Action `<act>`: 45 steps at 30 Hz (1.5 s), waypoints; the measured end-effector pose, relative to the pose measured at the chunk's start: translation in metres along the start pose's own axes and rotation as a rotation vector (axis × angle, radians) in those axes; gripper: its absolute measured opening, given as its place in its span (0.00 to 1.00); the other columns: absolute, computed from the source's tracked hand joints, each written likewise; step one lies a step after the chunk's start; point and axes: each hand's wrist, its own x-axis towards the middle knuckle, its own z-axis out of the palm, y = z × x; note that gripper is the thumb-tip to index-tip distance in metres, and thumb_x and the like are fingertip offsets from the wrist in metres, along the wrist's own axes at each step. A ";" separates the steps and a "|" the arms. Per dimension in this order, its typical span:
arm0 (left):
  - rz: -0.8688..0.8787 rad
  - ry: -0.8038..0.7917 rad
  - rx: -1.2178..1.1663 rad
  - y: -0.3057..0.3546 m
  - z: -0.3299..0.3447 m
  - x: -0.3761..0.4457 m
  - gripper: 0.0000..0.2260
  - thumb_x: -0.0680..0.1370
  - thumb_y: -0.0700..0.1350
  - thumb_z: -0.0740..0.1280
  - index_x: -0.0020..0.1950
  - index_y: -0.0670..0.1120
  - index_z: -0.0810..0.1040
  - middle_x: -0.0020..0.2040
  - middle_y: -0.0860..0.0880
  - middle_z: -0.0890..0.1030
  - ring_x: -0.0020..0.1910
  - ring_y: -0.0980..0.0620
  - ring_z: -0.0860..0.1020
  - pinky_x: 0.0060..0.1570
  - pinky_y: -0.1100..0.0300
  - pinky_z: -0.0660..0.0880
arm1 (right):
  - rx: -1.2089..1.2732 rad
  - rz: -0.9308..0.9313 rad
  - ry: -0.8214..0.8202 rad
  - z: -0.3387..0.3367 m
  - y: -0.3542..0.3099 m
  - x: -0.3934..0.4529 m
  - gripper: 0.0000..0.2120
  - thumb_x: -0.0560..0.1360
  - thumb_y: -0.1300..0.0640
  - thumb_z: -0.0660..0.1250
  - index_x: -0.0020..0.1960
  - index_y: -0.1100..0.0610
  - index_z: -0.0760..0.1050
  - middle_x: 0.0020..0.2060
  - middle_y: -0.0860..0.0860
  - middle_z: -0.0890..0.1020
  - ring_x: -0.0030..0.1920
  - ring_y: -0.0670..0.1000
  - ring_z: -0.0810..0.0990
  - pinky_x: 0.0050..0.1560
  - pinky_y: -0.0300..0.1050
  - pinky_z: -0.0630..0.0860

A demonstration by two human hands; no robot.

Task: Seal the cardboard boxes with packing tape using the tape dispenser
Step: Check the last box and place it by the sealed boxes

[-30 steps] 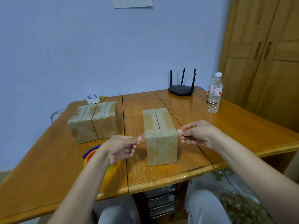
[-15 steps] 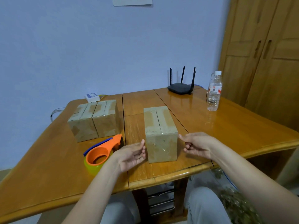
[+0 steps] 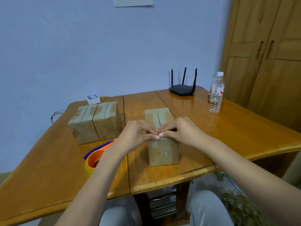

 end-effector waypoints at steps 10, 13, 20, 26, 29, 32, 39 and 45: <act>0.096 -0.121 -0.051 -0.027 -0.002 -0.016 0.15 0.75 0.46 0.74 0.62 0.50 0.83 0.59 0.55 0.83 0.65 0.64 0.75 0.68 0.69 0.67 | -0.021 -0.141 -0.063 0.004 0.021 -0.012 0.22 0.77 0.49 0.70 0.69 0.50 0.75 0.68 0.42 0.74 0.71 0.33 0.62 0.73 0.27 0.51; 0.032 -0.159 -0.143 -0.031 -0.003 -0.014 0.16 0.74 0.44 0.75 0.61 0.49 0.83 0.59 0.55 0.83 0.66 0.63 0.75 0.68 0.68 0.67 | 0.073 -0.095 -0.099 0.002 0.025 -0.015 0.22 0.75 0.49 0.73 0.68 0.47 0.76 0.69 0.43 0.75 0.73 0.37 0.67 0.77 0.36 0.54; -0.079 -0.217 -0.382 -0.033 -0.014 -0.012 0.12 0.76 0.40 0.71 0.59 0.43 0.84 0.59 0.53 0.84 0.65 0.58 0.77 0.66 0.67 0.70 | 0.431 0.024 0.088 0.006 0.035 -0.038 0.16 0.82 0.53 0.64 0.67 0.53 0.78 0.68 0.44 0.77 0.71 0.37 0.69 0.68 0.27 0.64; -0.163 0.020 -0.720 -0.047 0.012 -0.023 0.12 0.71 0.40 0.75 0.53 0.41 0.85 0.57 0.46 0.85 0.65 0.52 0.78 0.68 0.56 0.72 | 0.953 0.148 0.277 0.039 0.039 -0.043 0.18 0.72 0.47 0.75 0.59 0.53 0.84 0.65 0.46 0.80 0.72 0.43 0.72 0.70 0.43 0.72; -0.240 0.158 -1.068 -0.047 0.040 -0.029 0.20 0.63 0.48 0.82 0.54 0.47 0.86 0.63 0.48 0.82 0.67 0.54 0.76 0.64 0.58 0.76 | 1.231 0.192 0.353 0.056 0.035 -0.041 0.22 0.73 0.50 0.74 0.65 0.55 0.80 0.68 0.50 0.79 0.71 0.47 0.74 0.67 0.44 0.74; -0.307 0.326 -1.441 -0.038 0.067 -0.031 0.23 0.71 0.38 0.73 0.66 0.50 0.80 0.69 0.49 0.77 0.69 0.53 0.74 0.58 0.58 0.79 | 1.318 0.208 0.443 0.070 0.027 -0.039 0.21 0.78 0.58 0.65 0.70 0.50 0.72 0.70 0.46 0.77 0.69 0.45 0.75 0.67 0.43 0.74; -0.314 0.295 -1.428 -0.038 0.076 -0.035 0.34 0.71 0.41 0.74 0.76 0.49 0.68 0.68 0.51 0.78 0.69 0.49 0.74 0.63 0.50 0.76 | 1.300 0.239 0.358 0.074 0.031 -0.040 0.24 0.79 0.55 0.61 0.76 0.48 0.67 0.65 0.50 0.81 0.68 0.47 0.77 0.65 0.44 0.76; -0.328 0.248 -1.254 -0.030 0.067 -0.039 0.25 0.79 0.40 0.64 0.76 0.51 0.67 0.71 0.50 0.76 0.71 0.50 0.73 0.68 0.52 0.73 | 1.249 0.295 0.309 0.062 0.033 -0.043 0.25 0.81 0.54 0.62 0.78 0.48 0.64 0.69 0.48 0.78 0.70 0.47 0.75 0.66 0.43 0.76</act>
